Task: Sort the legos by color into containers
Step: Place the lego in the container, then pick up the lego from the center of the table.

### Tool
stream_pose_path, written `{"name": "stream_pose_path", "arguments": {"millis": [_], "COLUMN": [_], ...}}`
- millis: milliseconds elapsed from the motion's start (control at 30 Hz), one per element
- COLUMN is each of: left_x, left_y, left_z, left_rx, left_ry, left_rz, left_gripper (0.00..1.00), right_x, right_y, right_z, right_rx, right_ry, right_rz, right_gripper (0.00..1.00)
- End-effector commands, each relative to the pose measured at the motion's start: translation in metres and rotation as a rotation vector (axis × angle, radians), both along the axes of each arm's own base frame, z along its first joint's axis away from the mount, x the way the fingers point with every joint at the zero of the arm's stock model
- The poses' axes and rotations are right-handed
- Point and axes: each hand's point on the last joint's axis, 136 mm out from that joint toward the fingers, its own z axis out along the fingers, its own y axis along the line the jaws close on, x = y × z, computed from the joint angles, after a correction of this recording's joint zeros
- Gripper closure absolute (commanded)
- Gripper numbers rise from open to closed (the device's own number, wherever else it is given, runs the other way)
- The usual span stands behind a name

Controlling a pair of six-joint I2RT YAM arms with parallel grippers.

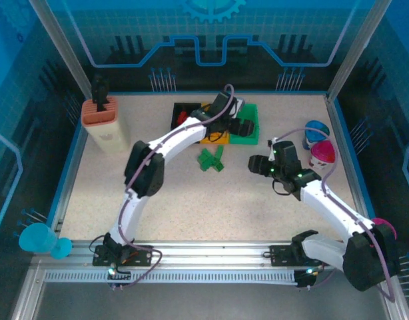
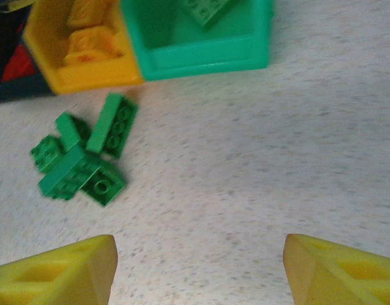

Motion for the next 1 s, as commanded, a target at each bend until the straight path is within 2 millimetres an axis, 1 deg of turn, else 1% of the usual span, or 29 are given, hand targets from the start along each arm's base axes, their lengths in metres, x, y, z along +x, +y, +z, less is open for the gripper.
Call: {"name": "stream_pose_path", "arguments": {"millis": [0,100,167,200,233,267,300,367,467,567,733,800,867,967], "left_x": [-0.027,-0.059,-0.079,-0.088,-0.097,-0.107,-0.114,-0.131,-0.152,-0.172,-0.195,-0.201,-0.206,-0.213], "left_y": [0.018,0.046,0.066,0.074,0.083,0.091,0.098,0.115,0.137,0.154,0.175,0.182,0.189,0.196], "left_z": [0.099,0.098,0.089,0.085,0.078,0.073,0.069,0.059,0.05,0.043,0.031,0.028,0.026,0.023], "left_rx": [-0.133,-0.124,-0.106,-0.102,-0.095,-0.089,-0.086,-0.072,-0.06,-0.052,-0.036,-0.029,-0.018,-0.006], "left_ry": [-0.202,-0.194,-0.169,-0.16,-0.148,-0.136,-0.129,-0.11,-0.094,-0.072,-0.041,-0.037,-0.036,-0.035], "left_rz": [0.016,0.041,0.069,0.077,0.09,0.102,0.113,0.14,0.177,0.2,0.233,0.246,0.257,0.262], "left_gripper": [0.06,0.06,0.06,0.06,0.07,0.07,0.07,0.08,0.08,0.09,0.11,0.12,0.13,0.14], "right_x": [0.006,0.01,0.013,0.014,0.02,0.022,0.025,0.031,0.039,0.049,0.059,0.061,0.063,0.063], "right_y": [0.04,0.066,0.082,0.087,0.096,0.103,0.107,0.115,0.127,0.132,0.143,0.146,0.147,0.148], "right_z": [0.01,0.006,-0.001,-0.007,-0.005,-0.012,-0.016,-0.031,-0.047,-0.061,-0.08,-0.088,-0.097,-0.109], "right_rx": [-0.046,-0.112,-0.152,-0.17,-0.179,-0.191,-0.202,-0.225,-0.237,-0.273,-0.295,-0.32,-0.347,-0.382], "right_ry": [-0.065,-0.066,-0.047,-0.031,-0.037,-0.021,-0.011,0.033,0.064,0.086,0.131,0.143,0.158,0.183], "right_rz": [0.201,0.314,0.379,0.4,0.425,0.456,0.473,0.504,0.562,0.566,0.592,0.599,0.594,0.597], "right_gripper": [0.27,0.23,0.21,0.2,0.19,0.18,0.18,0.17,0.18,0.19,0.28,0.31,0.37,0.4]}}
